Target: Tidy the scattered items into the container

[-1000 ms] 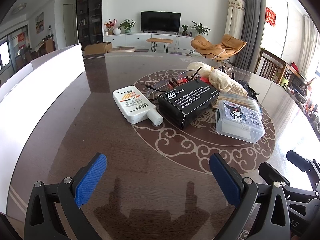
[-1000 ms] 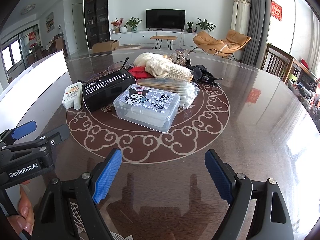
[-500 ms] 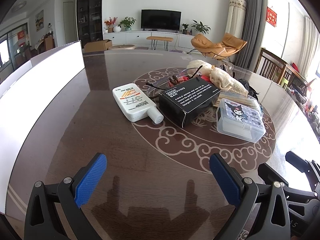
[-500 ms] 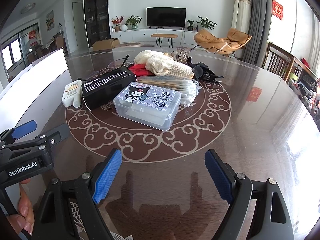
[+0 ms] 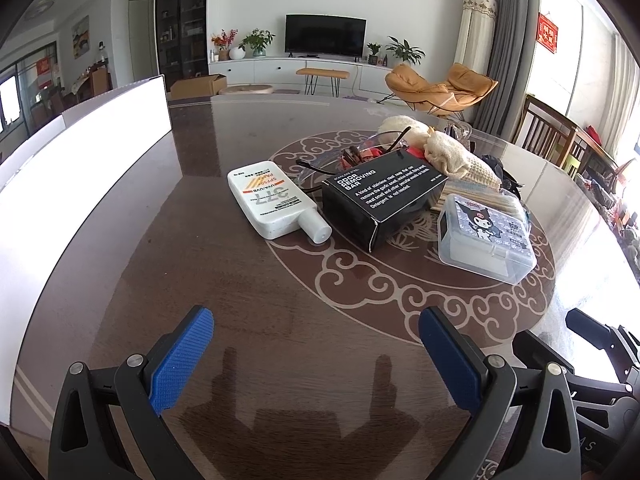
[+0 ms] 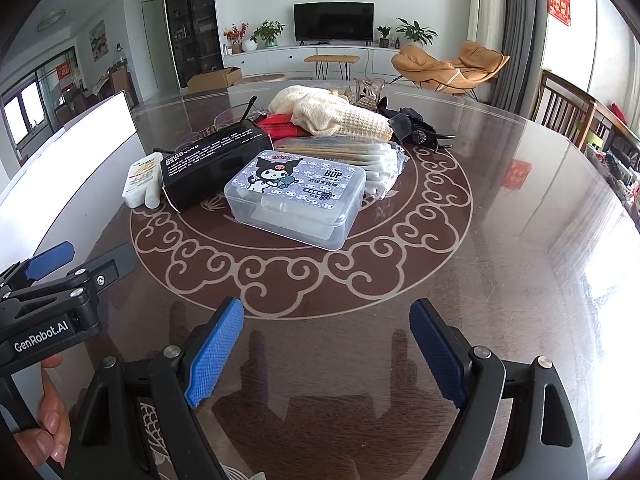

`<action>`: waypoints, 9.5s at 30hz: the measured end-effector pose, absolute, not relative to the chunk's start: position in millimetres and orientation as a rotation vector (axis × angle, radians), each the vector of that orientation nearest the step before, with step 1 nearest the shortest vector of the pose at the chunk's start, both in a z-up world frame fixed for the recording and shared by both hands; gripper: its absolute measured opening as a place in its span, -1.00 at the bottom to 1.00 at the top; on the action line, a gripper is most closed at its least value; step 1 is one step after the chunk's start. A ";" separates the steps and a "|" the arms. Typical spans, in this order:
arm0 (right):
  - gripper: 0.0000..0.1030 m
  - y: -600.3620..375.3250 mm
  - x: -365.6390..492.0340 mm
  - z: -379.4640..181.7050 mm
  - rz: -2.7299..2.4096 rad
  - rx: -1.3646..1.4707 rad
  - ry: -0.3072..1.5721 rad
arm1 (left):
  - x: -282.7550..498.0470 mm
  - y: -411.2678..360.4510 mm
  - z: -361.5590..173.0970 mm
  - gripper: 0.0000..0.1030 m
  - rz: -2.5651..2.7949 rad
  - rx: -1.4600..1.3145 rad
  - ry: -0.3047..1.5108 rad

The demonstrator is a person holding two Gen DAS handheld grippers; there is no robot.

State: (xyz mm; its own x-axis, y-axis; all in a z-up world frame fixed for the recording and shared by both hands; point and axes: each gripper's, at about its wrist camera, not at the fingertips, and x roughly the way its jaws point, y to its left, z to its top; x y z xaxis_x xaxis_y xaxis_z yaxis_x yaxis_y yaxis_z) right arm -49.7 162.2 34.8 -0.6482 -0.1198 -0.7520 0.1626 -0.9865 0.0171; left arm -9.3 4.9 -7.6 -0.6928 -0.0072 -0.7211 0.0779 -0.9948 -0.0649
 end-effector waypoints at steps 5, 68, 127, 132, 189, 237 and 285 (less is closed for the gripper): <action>0.67 162.6 -48.6 35.1 -2.722 1.223 0.076 | -8.8 4.5 -7.1 1.00 -2.845 1.209 0.142; 0.69 171.9 -58.7 26.7 -2.679 1.300 -0.029 | -34.4 9.1 -27.7 1.00 -2.697 1.404 0.077; 0.69 183.2 -72.5 29.9 -2.396 1.187 -0.102 | -19.0 -77.7 -31.0 1.00 -2.725 1.403 0.066; 0.69 190.6 -114.5 31.4 -2.290 1.182 -0.024 | -19.8 -76.6 -30.3 1.00 -2.724 1.399 0.067; 0.73 63.5 -98.8 23.9 -2.229 1.117 0.409 | -21.4 -76.1 -30.1 1.00 -2.718 1.396 0.068; 0.74 54.2 -128.1 25.3 -2.286 1.147 0.374 | -21.7 -76.0 -29.9 1.00 -2.713 1.394 0.071; 0.74 54.2 -127.7 25.4 -2.286 1.146 0.375 | -22.0 -75.4 -29.9 1.00 -2.711 1.392 0.074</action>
State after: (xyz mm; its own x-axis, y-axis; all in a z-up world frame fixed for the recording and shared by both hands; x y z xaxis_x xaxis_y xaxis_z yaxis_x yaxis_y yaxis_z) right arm -127.7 54.2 25.4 -0.4849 -0.3490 -0.8019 0.5867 -0.8098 -0.0023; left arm -22.0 -75.4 -29.9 -0.5793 -0.0609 -0.8128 0.1053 -0.9944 -0.0005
